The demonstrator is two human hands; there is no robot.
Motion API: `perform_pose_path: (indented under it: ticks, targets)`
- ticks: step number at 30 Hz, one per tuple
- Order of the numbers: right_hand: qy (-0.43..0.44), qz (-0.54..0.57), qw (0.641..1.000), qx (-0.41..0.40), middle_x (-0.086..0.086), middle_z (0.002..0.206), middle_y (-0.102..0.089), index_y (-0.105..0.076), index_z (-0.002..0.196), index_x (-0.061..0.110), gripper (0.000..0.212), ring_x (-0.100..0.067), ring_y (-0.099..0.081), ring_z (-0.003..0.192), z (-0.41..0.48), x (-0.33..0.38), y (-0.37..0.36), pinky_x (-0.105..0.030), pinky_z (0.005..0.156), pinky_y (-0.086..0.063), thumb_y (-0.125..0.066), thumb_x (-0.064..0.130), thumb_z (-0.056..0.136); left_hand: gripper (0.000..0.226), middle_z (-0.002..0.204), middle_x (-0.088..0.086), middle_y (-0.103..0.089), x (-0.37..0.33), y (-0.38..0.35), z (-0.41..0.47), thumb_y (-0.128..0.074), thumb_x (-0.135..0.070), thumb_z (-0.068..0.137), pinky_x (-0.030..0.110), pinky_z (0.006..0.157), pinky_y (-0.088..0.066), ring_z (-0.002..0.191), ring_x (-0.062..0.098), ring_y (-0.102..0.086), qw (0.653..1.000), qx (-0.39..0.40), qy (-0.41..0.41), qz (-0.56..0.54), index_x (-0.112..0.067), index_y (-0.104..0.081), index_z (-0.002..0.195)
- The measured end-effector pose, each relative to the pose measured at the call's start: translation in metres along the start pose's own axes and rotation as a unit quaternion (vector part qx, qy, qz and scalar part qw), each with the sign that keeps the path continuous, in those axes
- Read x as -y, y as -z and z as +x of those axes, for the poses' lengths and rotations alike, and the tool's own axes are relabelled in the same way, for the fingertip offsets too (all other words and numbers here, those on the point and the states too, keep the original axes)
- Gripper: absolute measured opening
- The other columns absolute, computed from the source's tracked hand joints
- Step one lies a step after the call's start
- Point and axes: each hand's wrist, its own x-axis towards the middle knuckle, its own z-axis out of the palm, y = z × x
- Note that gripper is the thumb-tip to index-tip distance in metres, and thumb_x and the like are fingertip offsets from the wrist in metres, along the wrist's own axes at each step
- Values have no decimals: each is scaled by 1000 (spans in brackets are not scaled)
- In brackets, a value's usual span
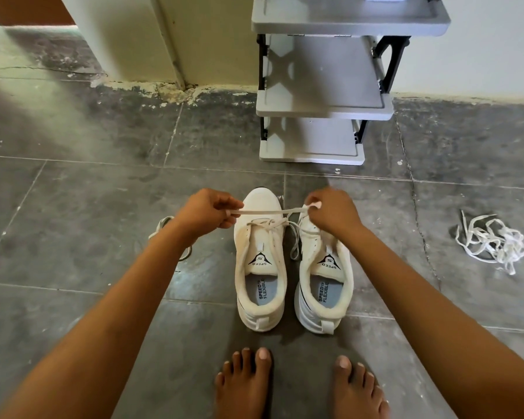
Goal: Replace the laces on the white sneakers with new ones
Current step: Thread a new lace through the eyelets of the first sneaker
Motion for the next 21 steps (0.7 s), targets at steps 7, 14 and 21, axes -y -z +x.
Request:
perform_pose_path:
  ticks: [7, 14, 21]
  targets:
    - [146, 212, 959, 122, -10, 104, -69, -67, 110, 6, 22, -20, -62, 96, -19, 58, -26, -31, 90, -45, -59, 12, 90, 17, 69, 10, -67, -22, -13, -3, -73, -5, 78, 24, 58, -55, 55, 11, -62, 991, -89, -72, 73, -11, -59, 86]
    - [33, 337, 939, 64, -9, 79, -70, -71, 98, 1, 14, -12, -63, 66, -19, 38, -38, -24, 74, -53, -63, 7, 88, 39, 93, 10, -69, 0, -28, -6, -75, -39, 76, 40, 80, -56, 83, 23, -66, 995, -29, 39, 89, -9, -64, 98]
    - [11, 292, 956, 43, -16, 74, -71, -66, 78, 1, 4, -5, -59, 49, -18, 45, -56, -21, 65, -51, -65, 0, 81, 25, 99, 15, -69, 14, -45, -6, -56, -2, 83, 42, 86, -54, 94, 28, -64, 993, -60, 73, 66, -7, -69, 104]
